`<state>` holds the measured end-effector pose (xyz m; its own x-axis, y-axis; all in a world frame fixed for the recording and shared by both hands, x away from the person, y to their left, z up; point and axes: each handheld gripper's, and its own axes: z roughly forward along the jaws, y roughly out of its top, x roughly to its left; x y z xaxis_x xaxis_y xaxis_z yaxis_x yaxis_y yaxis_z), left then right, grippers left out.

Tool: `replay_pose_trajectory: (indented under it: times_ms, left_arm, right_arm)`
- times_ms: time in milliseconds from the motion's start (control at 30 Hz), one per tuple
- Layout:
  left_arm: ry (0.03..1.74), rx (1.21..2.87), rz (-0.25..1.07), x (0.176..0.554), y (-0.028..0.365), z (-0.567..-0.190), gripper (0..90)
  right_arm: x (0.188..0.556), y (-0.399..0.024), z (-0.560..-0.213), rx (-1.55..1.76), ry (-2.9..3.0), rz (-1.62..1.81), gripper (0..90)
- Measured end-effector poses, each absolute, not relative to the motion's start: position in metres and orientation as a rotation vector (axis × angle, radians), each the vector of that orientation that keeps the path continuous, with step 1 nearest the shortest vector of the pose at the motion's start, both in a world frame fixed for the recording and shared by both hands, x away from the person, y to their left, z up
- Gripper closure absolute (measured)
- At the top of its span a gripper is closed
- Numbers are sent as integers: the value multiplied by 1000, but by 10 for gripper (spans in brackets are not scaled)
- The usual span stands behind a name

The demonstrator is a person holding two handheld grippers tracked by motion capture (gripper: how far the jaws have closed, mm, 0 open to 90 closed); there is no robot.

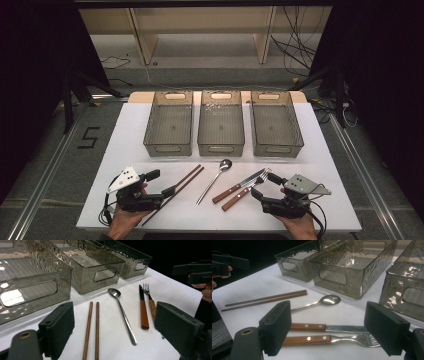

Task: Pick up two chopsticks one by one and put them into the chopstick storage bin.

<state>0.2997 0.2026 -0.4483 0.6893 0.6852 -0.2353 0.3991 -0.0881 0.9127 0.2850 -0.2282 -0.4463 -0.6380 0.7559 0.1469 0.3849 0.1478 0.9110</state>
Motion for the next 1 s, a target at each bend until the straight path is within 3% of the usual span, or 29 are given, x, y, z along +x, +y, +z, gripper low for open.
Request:
replay_pose_trajectory:
  times_ms: [367,1000]
  left_arm:
    - [907,1772,324,306,201,-439,161]
    - [1088,2216,277,351,185,-425,207]
  right_arm:
    - [285,-228,-445,1097,2087,1481,227]
    - [283,-227,-440,1059,2097,1456,227]
